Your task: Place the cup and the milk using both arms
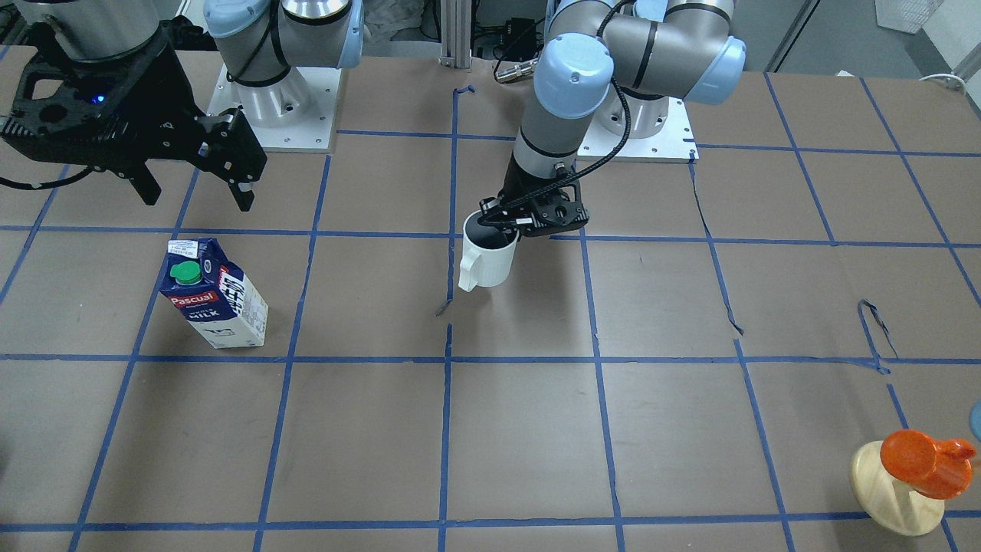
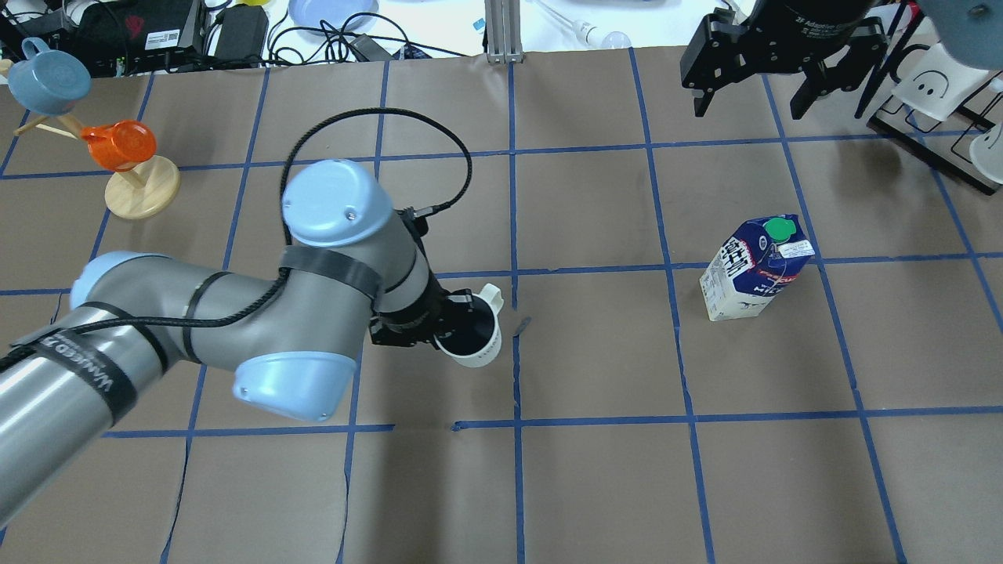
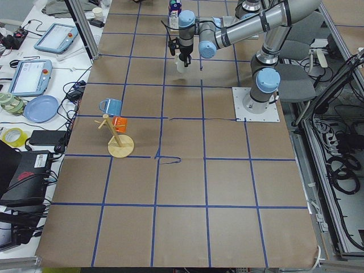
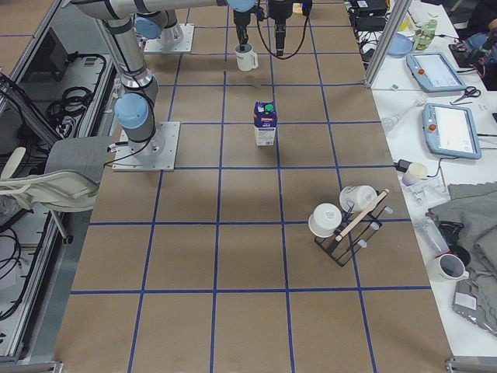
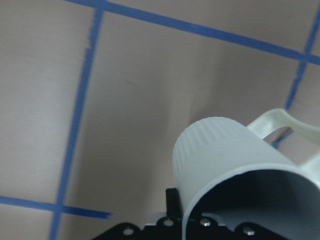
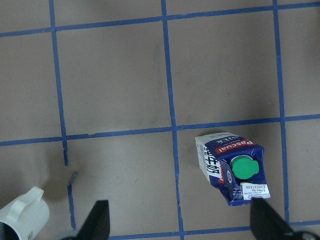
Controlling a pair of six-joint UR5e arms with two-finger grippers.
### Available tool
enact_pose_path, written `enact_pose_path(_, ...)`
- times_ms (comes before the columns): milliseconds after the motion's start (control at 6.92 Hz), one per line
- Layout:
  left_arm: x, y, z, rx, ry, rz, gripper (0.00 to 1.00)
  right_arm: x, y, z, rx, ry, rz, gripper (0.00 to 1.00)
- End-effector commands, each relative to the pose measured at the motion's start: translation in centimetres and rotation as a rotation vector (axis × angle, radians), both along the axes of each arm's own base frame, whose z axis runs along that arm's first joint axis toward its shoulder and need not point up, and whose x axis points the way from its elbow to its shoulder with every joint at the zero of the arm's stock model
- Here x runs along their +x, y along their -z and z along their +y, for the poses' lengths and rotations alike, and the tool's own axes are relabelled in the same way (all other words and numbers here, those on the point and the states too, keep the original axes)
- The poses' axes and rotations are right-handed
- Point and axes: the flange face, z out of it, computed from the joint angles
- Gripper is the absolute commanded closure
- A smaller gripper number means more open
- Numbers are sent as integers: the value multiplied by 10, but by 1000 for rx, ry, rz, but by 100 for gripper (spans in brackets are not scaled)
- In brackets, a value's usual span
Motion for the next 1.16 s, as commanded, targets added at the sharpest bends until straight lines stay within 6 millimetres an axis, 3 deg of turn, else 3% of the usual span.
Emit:
enact_pose_path(0,-23,24,6,50,-28,-20,100,-8,9,-6,23,-16,18,0)
enact_pose_path(434,-29,40,1,68,-127,-24,100,-23,52,-33,102,-81,21,0)
enact_pose_path(723,-32,48,-4,70,-208,-15,100,-60,103,-35,178,-171,9,0)
enact_pose_path(867,-32,47,-5,64,-210,-15,81,-81,132,-33,185,-146,8,0)
enact_pose_path(1012,-32,44,-5,55,-202,-13,6,-93,151,-23,216,-120,-3,0)
